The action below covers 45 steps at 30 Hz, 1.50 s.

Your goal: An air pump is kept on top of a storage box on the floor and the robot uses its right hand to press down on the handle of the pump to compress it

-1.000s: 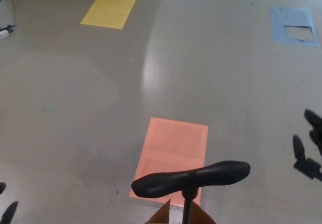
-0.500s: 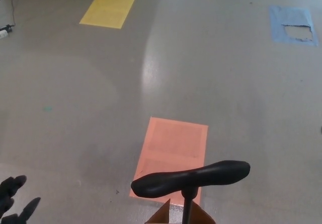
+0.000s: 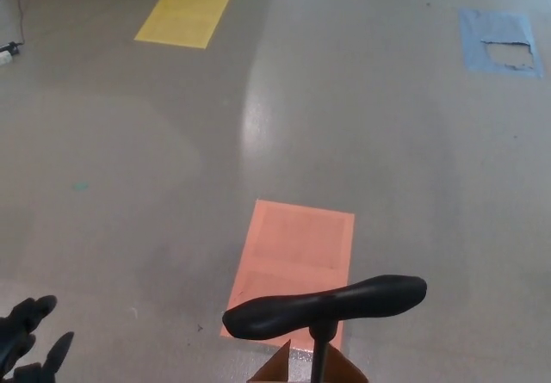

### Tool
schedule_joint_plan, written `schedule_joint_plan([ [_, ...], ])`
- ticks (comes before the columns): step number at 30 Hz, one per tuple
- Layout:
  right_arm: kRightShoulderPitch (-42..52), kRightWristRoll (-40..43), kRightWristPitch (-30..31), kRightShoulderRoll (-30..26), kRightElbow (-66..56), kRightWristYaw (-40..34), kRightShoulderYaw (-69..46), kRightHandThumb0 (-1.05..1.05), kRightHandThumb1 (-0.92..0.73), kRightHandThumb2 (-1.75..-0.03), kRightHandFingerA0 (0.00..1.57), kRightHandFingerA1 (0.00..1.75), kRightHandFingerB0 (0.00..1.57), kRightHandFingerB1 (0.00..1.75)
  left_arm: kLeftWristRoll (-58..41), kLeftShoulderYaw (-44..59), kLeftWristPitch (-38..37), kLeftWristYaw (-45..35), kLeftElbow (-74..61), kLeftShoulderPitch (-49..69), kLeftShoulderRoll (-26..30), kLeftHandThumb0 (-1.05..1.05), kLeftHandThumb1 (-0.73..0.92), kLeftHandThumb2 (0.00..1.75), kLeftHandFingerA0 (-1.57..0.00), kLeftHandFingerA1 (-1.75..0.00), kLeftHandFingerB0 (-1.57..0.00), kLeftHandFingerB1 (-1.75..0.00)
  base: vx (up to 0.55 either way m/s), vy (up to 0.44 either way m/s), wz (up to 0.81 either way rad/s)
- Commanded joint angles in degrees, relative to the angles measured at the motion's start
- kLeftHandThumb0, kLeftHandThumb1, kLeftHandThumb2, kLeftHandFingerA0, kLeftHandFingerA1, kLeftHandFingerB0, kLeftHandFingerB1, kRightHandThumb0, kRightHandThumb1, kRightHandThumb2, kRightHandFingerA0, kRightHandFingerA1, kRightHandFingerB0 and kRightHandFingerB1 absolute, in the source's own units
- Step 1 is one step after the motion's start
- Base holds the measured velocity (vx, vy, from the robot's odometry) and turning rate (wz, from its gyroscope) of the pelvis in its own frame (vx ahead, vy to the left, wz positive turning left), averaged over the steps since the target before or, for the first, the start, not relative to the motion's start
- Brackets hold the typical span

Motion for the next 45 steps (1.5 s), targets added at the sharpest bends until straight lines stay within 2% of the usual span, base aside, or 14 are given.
schedule_joint_plan([
  [1,-33.68,19.52,27.73,-18.55,-34.46,27.41,13.81,-0.96,-0.89,-1.25,0.00,0.06,0.00,0.04,3.47,-2.54,-5.28,0.61,-0.86,-0.96,2.00,-0.76,0.69,1.07,0.00,-0.28,0.00,-0.22,0.00,0.000,0.00],
  [10,-38.60,16.80,28.70,-13.43,-32.66,34.25,24.38,-0.93,-0.88,-1.21,0.00,0.12,0.00,0.09,2.90,-2.63,-6.81,0.70,-0.65,-0.22,2.08,-0.72,0.65,0.97,-0.01,-0.38,-0.06,-0.30,0.00,0.000,0.00],
  [11,-38.63,16.56,29.28,-13.56,-32.92,35.23,25.64,-0.94,-0.89,-1.23,0.00,0.10,0.00,0.08,1.79,-1.87,-8.03,0.08,-0.56,0.22,1.83,-0.55,0.84,0.66,-0.19,-0.35,-0.13,-0.30,0.00,0.000,0.00],
  [15,-37.62,15.39,31.78,-13.24,-34.43,36.23,29.61,-0.92,-0.87,-1.23,0.00,0.10,0.00,0.09,-0.86,-0.19,-7.25,-2.77,-0.80,1.07,1.62,-0.51,0.82,0.65,-0.45,-0.43,-0.35,-0.36,0.00,0.000,0.00],
  [17,-35.62,13.48,31.15,-12.26,-34.79,36.39,32.57,-0.94,-0.89,-1.23,0.00,0.11,0.00,0.08,-0.74,-0.49,-6.58,-4.09,-0.53,1.09,2.13,-0.66,0.81,1.04,-0.20,-0.47,-0.07,-0.38,0.00,0.000,0.00],
  [19,-34.35,12.28,30.87,-11.32,-34.75,36.47,34.96,-0.91,-0.87,-1.23,0.00,0.12,0.00,0.11,5.09,-4.63,-8.27,0.95,-1.26,1.34,3.63,-0.62,0.73,1.04,-0.02,-0.45,0.00,-0.28,0.00,0.000,0.00],
  [20,-34.02,11.84,30.80,-11.14,-34.81,36.54,35.73,-0.88,-0.86,-1.23,0.00,0.14,0.00,0.12,3.18,-3.39,-8.92,-1.01,-1.10,1.34,3.07,-0.28,0.72,1.21,0.00,-0.50,0.00,-0.50,0.00,0.000,0.00],
  [21,-33.71,11.34,30.99,-11.12,-35.07,36.85,36.77,-0.91,-0.89,-1.25,0.00,0.11,0.00,0.09,-1.56,-0.14,-7.87,-4.85,-0.53,0.97,1.65,-0.70,0.68,1.00,-0.03,-0.40,-0.01,-0.23,0.00,0.000,0.00],
  [24,-31.50,10.57,31.52,-10.33,-36.04,36.55,39.58,-0.88,-0.85,-1.23,0.00,0.15,0.00,0.13,0.97,-1.21,-6.18,1.55,1.24,0.47,0.83,-0.76,0.65,1.02,0.00,-0.29,0.00,-0.21,0.00,0.000,0.00],
  [29,-29.16,9.03,32.70,-10.05,-37.28,36.68,43.42,-0.91,-0.78,-1.01,0.00,0.07,0.00,0.08,2.36,-2.26,-4.39,2.39,3.74,-0.91,0.73,-0.78,0.68,1.04,-0.01,-0.29,-0.01,-0.21,0.00,0.000,0.00],
  [30,-28.75,9.12,32.91,-10.05,-37.42,36.73,43.79,-0.84,-0.82,-1.22,0.00,0.18,0.00,0.16,2.25,-2.18,-4.56,2.37,3.88,-0.93,0.63,-0.83,0.69,1.05,-0.02,-0.27,-0.02,-0.20,0.00,0.000,0.00],
  [42,-22.64,5.58,34.18,-10.61,-38.28,37.71,49.80,-0.88,-0.83,-1.22,0.00,0.16,0.00,0.14,1.59,-1.75,-5.54,0.03,-2.32,2.16,2.18,-0.72,0.68,1.01,0.00,-0.33,-0.03,-0.27,0.00,0.000,0.00],
  [43,-21.50,5.09,34.43,-10.45,-37.71,37.60,50.75,-0.90,-0.83,-1.23,0.00,0.15,0.00,0.14,1.82,-1.95,-4.51,0.20,-2.75,2.13,2.21,-0.69,0.85,0.68,-0.05,-0.28,-0.03,-0.22,0.00,0.000,0.00],
  [45,-20.50,4.12,34.72,-10.17,-37.15,37.88,51.69,-0.90,-0.83,-1.22,0.00,0.15,0.00,0.13,2.27,-2.38,-3.07,0.18,-4.52,2.61,2.46,-0.68,0.86,0.69,-0.04,-0.27,-0.03,-0.20,0.00,0.000,0.00],
])
